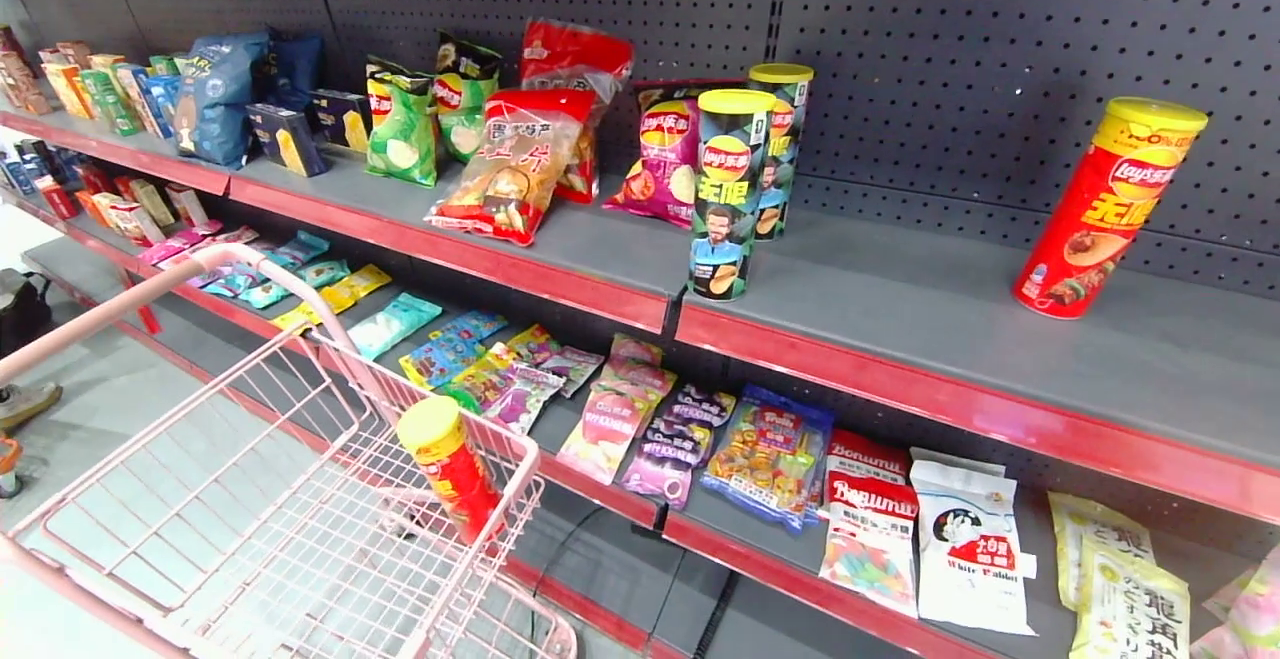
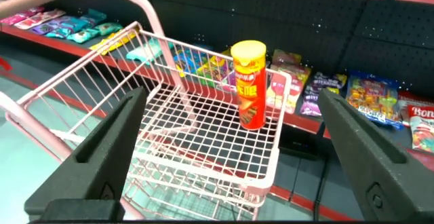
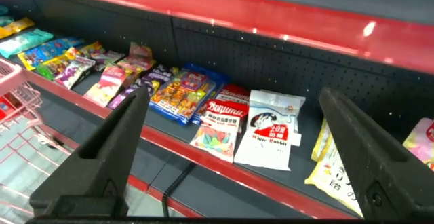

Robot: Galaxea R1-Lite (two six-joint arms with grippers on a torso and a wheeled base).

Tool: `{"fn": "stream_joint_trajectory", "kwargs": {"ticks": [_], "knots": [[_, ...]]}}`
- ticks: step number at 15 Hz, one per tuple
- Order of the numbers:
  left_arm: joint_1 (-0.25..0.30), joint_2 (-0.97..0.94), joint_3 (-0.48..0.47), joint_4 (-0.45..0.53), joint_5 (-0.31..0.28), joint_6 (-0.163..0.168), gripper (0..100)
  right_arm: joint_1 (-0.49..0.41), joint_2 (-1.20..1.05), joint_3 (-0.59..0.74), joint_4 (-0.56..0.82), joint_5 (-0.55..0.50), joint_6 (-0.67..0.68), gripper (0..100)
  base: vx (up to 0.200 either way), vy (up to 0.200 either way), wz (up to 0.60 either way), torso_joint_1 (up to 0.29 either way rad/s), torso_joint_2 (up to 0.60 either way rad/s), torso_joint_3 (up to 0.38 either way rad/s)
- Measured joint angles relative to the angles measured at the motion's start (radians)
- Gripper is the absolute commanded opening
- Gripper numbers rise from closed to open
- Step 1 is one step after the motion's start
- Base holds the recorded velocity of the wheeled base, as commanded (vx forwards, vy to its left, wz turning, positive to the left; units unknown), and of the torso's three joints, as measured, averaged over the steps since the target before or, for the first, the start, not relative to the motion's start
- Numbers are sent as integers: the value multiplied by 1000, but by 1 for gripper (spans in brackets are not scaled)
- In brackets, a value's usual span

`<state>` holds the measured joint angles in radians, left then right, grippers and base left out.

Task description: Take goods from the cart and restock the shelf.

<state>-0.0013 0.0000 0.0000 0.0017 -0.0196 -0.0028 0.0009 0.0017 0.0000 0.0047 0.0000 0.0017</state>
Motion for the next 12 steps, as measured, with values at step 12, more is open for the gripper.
{"fn": "stream_joint_trajectory", "kwargs": {"ticks": [12], "knots": [[-3,6,-26,-7,-21,-18,100,0,0,0,0,0,1,100,0,0,0,-141,405,259]]}}
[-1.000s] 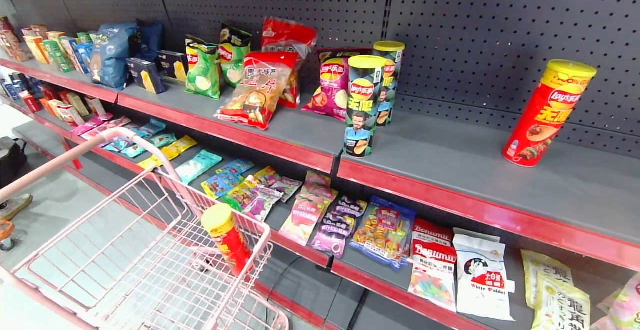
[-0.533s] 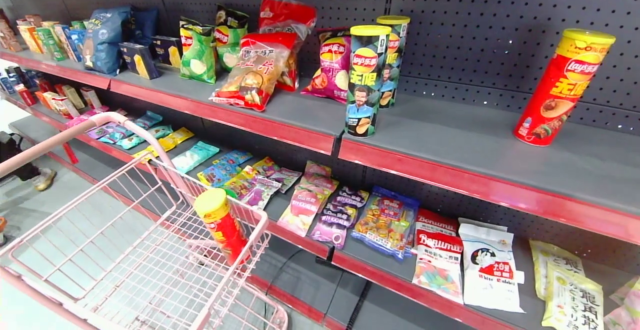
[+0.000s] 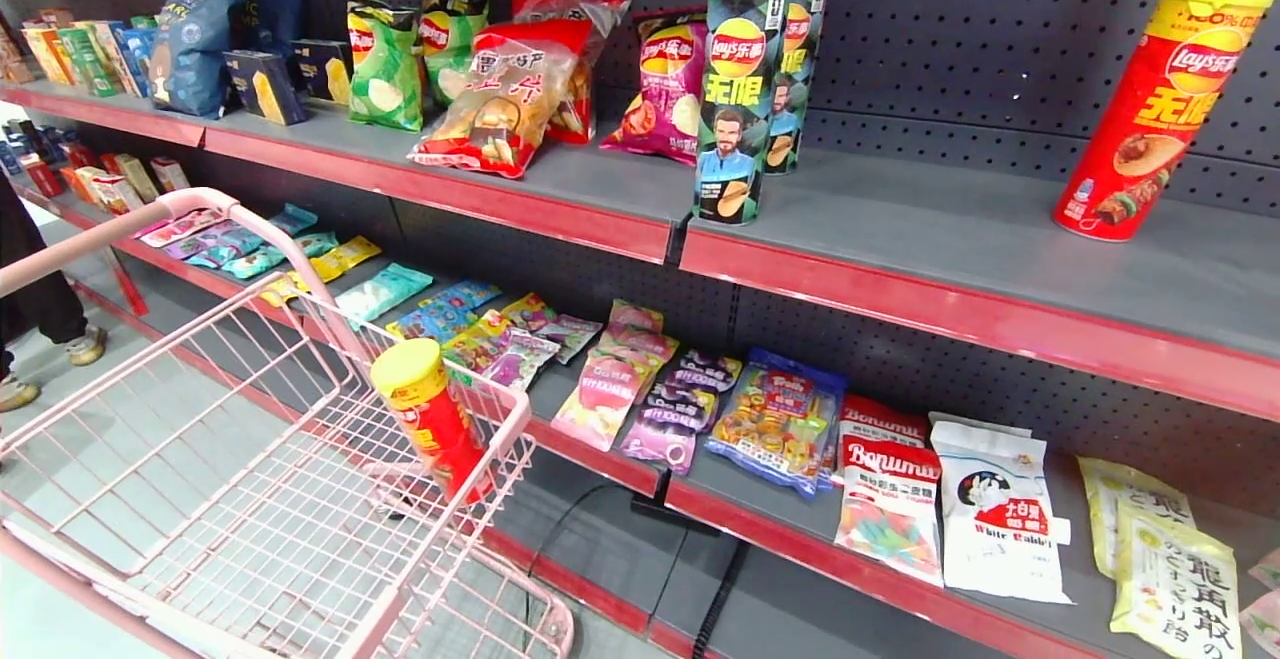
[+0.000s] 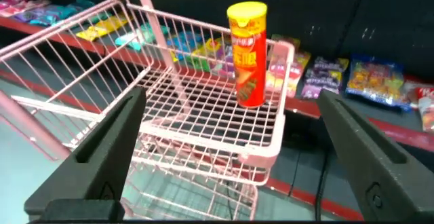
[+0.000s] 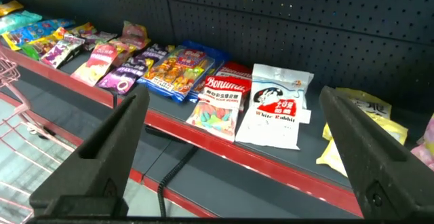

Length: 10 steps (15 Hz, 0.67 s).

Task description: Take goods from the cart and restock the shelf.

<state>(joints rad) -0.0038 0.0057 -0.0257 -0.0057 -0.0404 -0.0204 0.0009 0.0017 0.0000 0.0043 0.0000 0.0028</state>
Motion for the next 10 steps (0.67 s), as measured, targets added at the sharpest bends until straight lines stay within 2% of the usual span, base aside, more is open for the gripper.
{"fn": "stream_joint_trajectory", "kwargs": {"ticks": [2,5,8,10], "knots": [[-10,40,-103,-2,0,-40,100,0,0,0,0,0,-1,100,0,0,0,0,0,0],[-25,281,-268,-20,-8,-94,100,0,0,0,0,0,-1,100,0,0,0,0,0,0],[-27,679,-323,-213,-40,-127,100,0,0,0,0,0,-1,100,0,0,0,0,0,0],[-3,967,-325,-402,-94,-122,100,1,0,0,0,0,-1,100,0,0,0,0,0,0]]}}
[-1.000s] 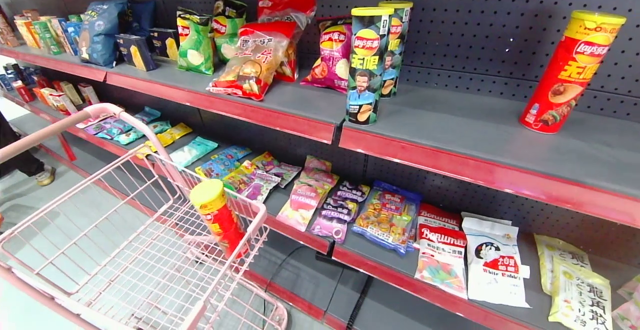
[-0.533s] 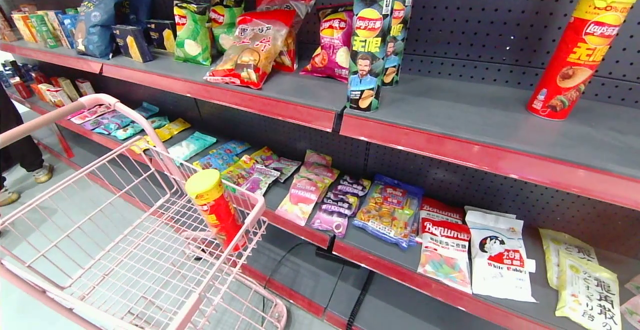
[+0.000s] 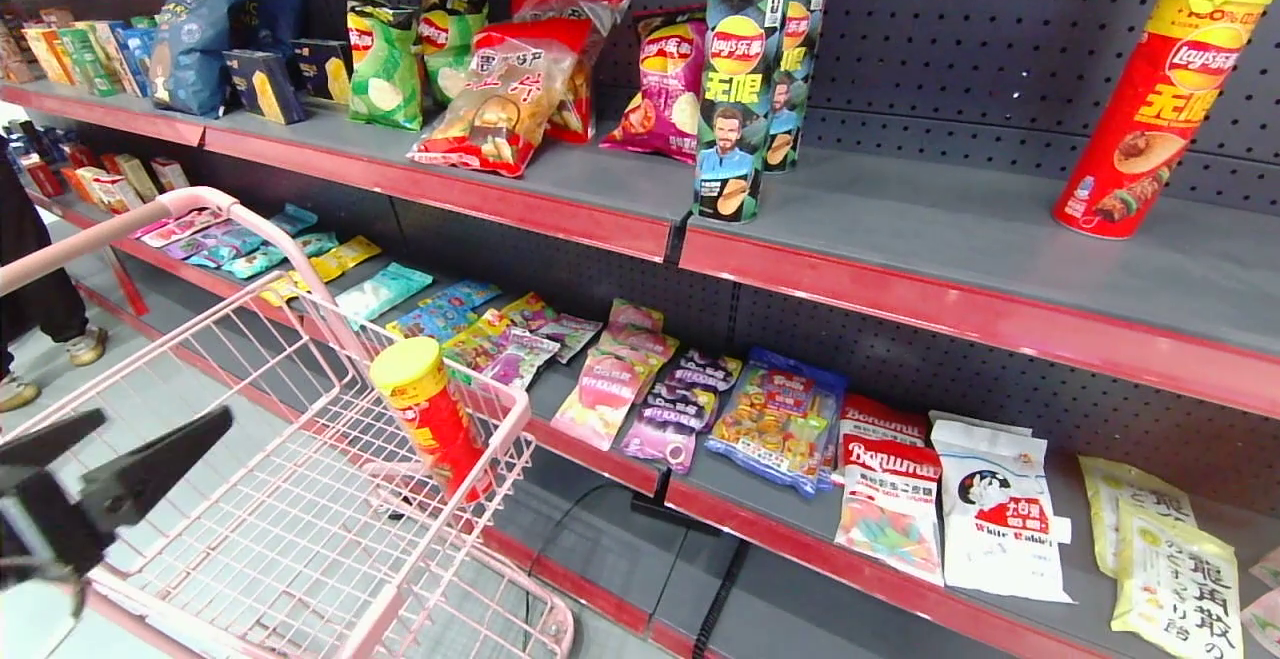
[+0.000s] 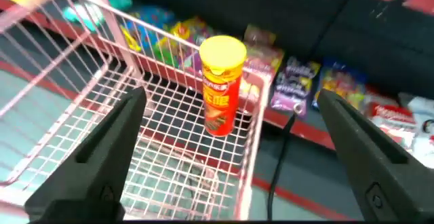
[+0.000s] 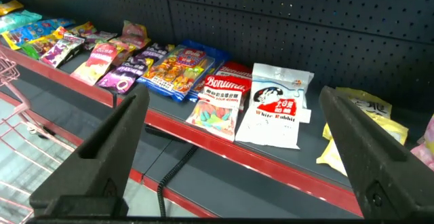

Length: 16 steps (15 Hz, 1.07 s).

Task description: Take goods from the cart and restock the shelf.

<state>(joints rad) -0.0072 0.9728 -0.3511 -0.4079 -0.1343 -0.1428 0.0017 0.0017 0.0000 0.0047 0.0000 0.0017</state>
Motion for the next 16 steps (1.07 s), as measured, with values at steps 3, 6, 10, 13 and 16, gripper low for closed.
{"fn": "stream_joint_trajectory", "kwargs": {"ticks": [3,6,10,13,16], "knots": [[56,361,14,-288,-103,55,100,0,0,0,0,0,0,100,0,0,0,0,0,0],[92,623,34,-486,-243,178,100,0,0,0,0,0,0,100,0,0,0,0,0,0],[99,823,18,-628,-314,235,100,0,0,0,0,0,0,100,0,0,0,0,0,0],[84,932,-6,-767,-321,241,100,0,0,0,0,0,-1,100,0,0,0,0,0,0],[43,1008,-51,-787,-321,241,100,0,0,0,0,0,-2,100,0,0,0,0,0,0]]}}
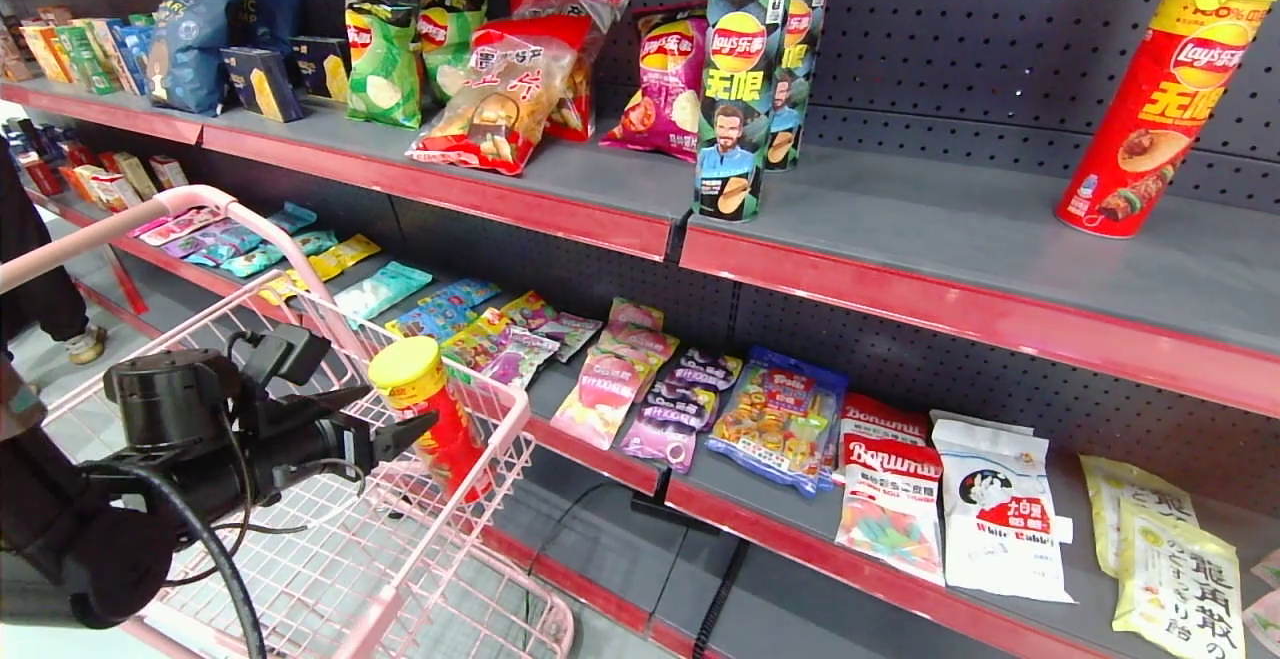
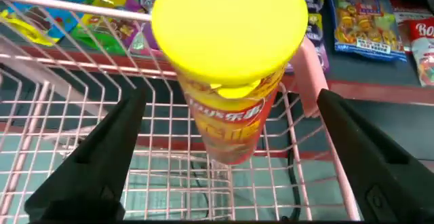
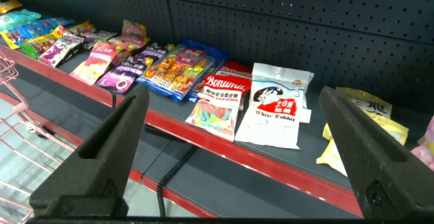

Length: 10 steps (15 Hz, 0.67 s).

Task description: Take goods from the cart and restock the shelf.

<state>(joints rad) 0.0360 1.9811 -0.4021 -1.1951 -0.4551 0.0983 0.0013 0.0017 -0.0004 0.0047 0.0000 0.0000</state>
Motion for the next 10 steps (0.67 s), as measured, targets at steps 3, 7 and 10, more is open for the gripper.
{"fn": "stream_joint_trajectory", "kwargs": {"ticks": [3,7,10], "knots": [[-22,48,-51,-2,3,1,100,0,0,0,0,0,0,100,0,0,0,0,0,0],[-28,98,-74,-58,10,1,0,0,0,0,0,0,0,100,0,0,0,0,0,0],[-27,98,-48,-66,10,-1,0,0,0,0,0,0,0,100,0,0,0,0,0,0]]}}
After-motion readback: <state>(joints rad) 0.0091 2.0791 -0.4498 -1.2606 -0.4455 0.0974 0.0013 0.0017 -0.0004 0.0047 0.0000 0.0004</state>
